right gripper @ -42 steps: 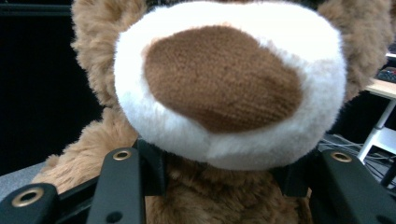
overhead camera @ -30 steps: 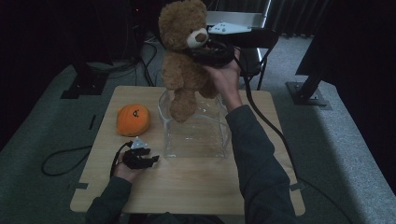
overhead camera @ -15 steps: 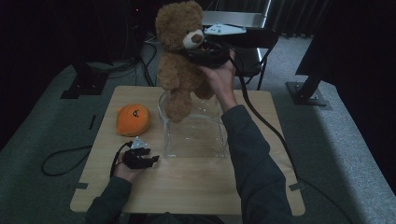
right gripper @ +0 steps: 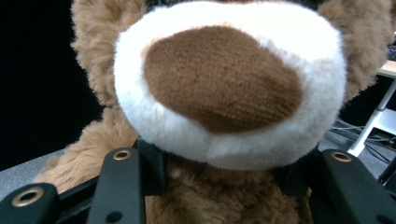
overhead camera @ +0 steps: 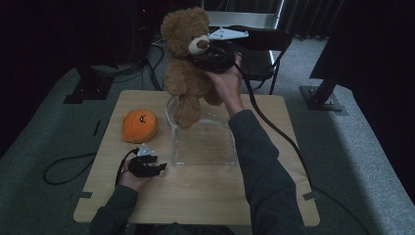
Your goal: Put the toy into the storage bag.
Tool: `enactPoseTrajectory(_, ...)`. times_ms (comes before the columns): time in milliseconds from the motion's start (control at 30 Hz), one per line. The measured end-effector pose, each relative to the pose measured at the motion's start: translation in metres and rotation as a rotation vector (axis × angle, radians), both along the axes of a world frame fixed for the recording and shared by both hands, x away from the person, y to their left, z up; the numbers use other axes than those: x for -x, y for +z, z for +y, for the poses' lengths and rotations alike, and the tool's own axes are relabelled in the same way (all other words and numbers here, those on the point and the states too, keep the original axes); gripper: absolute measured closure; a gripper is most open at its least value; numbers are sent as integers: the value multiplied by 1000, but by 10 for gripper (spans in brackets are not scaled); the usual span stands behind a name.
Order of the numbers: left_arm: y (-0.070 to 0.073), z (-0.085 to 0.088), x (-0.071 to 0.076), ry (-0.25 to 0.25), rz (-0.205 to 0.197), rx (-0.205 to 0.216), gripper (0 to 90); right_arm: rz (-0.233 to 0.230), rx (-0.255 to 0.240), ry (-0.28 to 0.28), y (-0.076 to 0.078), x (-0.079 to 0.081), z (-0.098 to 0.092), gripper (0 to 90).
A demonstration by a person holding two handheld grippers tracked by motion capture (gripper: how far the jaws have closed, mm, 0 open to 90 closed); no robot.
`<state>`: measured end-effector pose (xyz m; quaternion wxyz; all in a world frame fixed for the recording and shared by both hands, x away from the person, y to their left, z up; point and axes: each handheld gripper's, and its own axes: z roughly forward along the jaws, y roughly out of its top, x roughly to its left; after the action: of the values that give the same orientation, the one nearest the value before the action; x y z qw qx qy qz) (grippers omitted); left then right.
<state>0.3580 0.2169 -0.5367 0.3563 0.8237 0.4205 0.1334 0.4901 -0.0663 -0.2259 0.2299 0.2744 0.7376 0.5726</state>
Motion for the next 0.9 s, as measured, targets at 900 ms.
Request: enactPoseTrajectory(900,0,0,0,4,2,-3,445,3,25,-83,-14,-10,-1,472)
